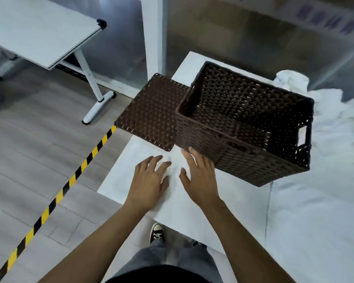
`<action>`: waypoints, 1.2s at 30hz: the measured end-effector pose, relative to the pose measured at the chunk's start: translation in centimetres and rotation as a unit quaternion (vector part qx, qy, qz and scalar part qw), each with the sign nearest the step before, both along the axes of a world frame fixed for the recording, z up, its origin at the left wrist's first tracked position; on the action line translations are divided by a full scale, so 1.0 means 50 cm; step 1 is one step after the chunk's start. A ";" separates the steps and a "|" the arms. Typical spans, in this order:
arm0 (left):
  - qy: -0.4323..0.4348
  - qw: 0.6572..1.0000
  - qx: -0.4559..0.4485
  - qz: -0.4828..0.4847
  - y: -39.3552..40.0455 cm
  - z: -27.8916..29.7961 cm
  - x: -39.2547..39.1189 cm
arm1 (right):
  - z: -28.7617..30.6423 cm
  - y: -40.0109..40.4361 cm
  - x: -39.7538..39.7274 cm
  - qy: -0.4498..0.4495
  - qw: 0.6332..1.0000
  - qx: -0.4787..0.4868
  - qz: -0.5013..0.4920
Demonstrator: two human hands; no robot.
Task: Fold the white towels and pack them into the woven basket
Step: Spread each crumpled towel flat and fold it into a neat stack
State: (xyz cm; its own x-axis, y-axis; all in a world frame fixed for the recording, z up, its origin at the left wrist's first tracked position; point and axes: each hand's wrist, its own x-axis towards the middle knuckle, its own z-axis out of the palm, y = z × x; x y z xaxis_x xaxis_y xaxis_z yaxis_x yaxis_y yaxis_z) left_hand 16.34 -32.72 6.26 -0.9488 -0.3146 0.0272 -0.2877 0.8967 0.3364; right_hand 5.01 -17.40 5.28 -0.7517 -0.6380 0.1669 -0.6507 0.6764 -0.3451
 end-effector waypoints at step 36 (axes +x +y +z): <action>-0.119 0.933 0.012 -0.339 0.713 -0.122 -0.260 | -0.145 0.806 0.092 -0.080 0.950 0.023 -0.301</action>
State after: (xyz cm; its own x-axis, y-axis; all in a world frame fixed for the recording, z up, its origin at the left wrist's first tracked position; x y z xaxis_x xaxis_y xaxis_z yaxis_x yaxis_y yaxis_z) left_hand 3.34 2.94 0.17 -0.9083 0.3622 -0.2095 0.2734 0.8928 0.3581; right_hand 9.63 22.89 -1.97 -0.9960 -0.0891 0.0018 -0.0835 0.9258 -0.3686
